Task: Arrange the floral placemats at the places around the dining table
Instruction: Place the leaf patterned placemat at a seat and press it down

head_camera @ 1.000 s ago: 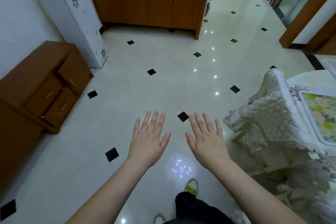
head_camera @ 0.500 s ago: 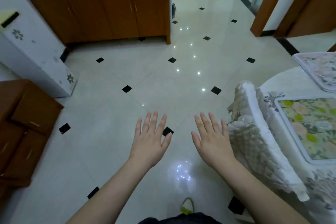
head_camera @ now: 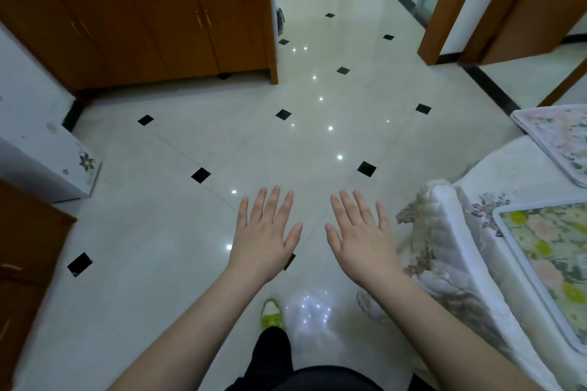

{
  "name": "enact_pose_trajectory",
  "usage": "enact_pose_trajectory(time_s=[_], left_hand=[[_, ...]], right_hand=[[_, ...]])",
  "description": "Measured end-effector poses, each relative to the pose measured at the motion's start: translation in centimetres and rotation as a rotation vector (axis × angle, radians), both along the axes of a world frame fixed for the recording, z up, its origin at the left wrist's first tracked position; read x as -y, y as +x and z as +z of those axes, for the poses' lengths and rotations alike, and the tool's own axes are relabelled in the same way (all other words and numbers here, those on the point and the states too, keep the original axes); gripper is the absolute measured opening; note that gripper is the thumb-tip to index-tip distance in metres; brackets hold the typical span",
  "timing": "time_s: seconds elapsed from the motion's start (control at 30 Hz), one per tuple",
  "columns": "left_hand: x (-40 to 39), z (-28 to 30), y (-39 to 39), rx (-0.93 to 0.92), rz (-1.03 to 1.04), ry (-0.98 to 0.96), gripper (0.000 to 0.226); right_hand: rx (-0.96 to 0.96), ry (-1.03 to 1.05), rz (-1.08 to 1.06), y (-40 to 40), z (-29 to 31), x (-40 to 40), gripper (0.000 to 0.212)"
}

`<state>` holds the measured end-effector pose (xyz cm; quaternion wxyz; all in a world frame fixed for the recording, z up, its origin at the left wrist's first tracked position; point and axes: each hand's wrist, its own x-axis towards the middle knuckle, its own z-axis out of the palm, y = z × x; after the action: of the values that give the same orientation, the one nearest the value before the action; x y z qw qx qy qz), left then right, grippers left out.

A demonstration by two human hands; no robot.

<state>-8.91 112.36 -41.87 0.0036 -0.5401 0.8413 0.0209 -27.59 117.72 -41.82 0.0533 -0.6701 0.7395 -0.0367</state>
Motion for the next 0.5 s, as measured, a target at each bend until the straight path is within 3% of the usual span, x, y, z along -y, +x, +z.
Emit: enact_pose_trajectory(time_s=[0.5], left_hand=[[21.5,0.4,4.3,-0.071,-0.109,-0.001,0.073]], right_hand=[[-0.066,0.02,-0.018,5.5,1.0,19.3,0.065]])
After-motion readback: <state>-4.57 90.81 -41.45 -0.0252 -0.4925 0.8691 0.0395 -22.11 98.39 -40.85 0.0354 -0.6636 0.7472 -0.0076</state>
